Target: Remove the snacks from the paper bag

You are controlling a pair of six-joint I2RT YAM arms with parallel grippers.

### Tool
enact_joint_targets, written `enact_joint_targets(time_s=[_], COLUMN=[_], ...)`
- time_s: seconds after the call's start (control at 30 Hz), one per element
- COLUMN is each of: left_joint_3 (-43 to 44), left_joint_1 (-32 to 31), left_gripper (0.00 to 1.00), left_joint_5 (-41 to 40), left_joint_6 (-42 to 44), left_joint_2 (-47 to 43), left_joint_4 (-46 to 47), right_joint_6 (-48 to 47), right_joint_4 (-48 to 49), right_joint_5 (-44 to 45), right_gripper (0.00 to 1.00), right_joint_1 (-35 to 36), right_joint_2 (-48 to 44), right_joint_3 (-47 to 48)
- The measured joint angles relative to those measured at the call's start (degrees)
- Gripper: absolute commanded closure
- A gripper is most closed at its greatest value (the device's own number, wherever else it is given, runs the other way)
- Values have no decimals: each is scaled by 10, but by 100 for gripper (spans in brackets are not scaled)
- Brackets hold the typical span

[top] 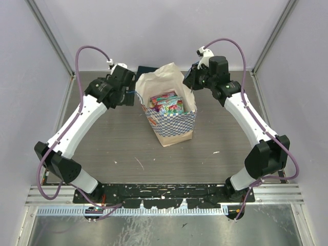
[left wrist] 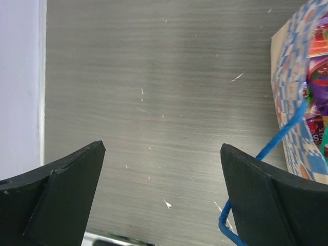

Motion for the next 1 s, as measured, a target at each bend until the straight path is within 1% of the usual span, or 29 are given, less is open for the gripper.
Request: enact_joint_targets(time_s=[0.07, 0.2, 0.27, 0.33, 0.43, 0.57, 0.77, 0.87, 1.0], left_joint_3=[-17, -85, -97, -97, -93, -71, -66, -106, -198], left_joint_1=[0, 1, 1, 0, 0, -2, -3, -12, -28], left_gripper=[2, 2, 2, 2, 2, 2, 2, 2, 2], left_joint_5=[-4, 5, -3, -30, -83, -134, -137, -129, -122], left_joint_6=[-38, -105, -121, -122, -97, -26, 38, 67, 117], left_joint_2=[1, -1, -2, -8, -36, -55, -52, -68, -113], left_joint_4=[-10, -13, -14, -6, 21, 70, 149, 234, 387], right_joint_6=[2, 7, 9, 11, 15, 19, 19, 19, 20], right_joint_4=[1, 4, 6, 11, 18, 21, 21, 22, 23], right_joint_5=[0, 0, 0, 0, -2, -6, -10, -13, -19], right_gripper=[83, 83, 83, 83, 83, 82, 82, 82, 82], right_joint_1=[-2, -3, -3, -3, -3, -3, -3, -3, -3], right_joint_2=[-1, -3, -3, -3, -4, -7, -11, -11, -11], right_joint_3=[0, -2, -5, -9, -14, -16, -17, -18, -20])
